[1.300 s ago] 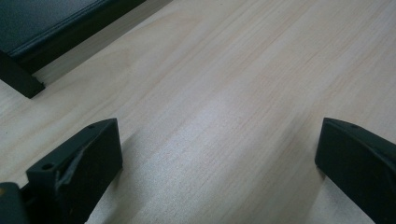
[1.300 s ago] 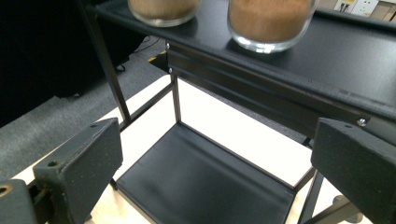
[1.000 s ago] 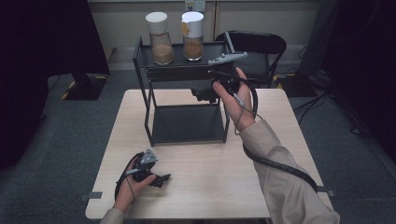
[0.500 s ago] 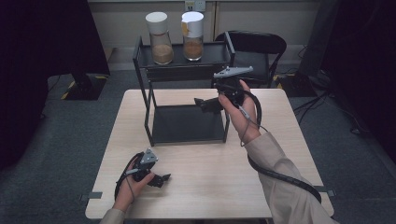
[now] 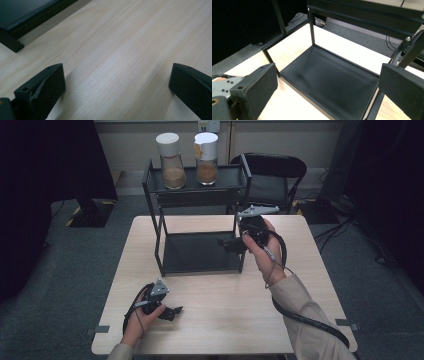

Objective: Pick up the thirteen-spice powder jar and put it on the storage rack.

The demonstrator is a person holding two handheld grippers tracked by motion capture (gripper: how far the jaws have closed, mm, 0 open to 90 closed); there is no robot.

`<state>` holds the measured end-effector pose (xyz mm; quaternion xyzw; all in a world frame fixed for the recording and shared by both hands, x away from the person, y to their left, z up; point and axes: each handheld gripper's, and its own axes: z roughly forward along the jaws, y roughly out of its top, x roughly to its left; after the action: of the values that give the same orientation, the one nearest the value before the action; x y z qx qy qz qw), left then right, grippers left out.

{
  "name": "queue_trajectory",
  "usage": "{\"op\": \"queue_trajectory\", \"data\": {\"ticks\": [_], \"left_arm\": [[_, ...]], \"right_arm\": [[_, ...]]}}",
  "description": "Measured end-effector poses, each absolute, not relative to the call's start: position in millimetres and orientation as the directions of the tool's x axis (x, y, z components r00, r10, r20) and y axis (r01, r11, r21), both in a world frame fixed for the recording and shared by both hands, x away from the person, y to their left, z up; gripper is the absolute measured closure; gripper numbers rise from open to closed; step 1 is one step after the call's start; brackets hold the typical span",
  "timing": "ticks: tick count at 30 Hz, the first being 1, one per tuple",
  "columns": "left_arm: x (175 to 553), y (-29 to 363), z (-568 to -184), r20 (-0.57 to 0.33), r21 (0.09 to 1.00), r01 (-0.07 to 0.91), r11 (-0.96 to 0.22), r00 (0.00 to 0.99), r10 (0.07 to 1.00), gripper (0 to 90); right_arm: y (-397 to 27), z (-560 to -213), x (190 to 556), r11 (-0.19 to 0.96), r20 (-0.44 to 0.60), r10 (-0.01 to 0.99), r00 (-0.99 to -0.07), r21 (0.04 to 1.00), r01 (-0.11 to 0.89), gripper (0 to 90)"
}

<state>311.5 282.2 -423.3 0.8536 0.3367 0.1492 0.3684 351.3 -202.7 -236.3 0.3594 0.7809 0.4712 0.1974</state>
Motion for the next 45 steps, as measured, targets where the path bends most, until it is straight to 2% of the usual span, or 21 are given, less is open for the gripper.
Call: {"op": "queue_trajectory", "data": {"ticks": [22,45], "left_arm": [[311.4,282.1,-423.4,0.006,0.73,0.465,-0.501,0.728,0.685,0.0],[311.5,282.2,-423.4,0.007,0.73,0.464,-0.502,0.729,0.684,0.0]], "right_arm": [[-215.6,-279.4,344.1,0.339,0.02,0.729,-0.684,0.857,0.387,1.3],[-244.9,-316.9,329.4,0.33,0.044,0.743,-0.668,0.844,0.422,1.6]]}}
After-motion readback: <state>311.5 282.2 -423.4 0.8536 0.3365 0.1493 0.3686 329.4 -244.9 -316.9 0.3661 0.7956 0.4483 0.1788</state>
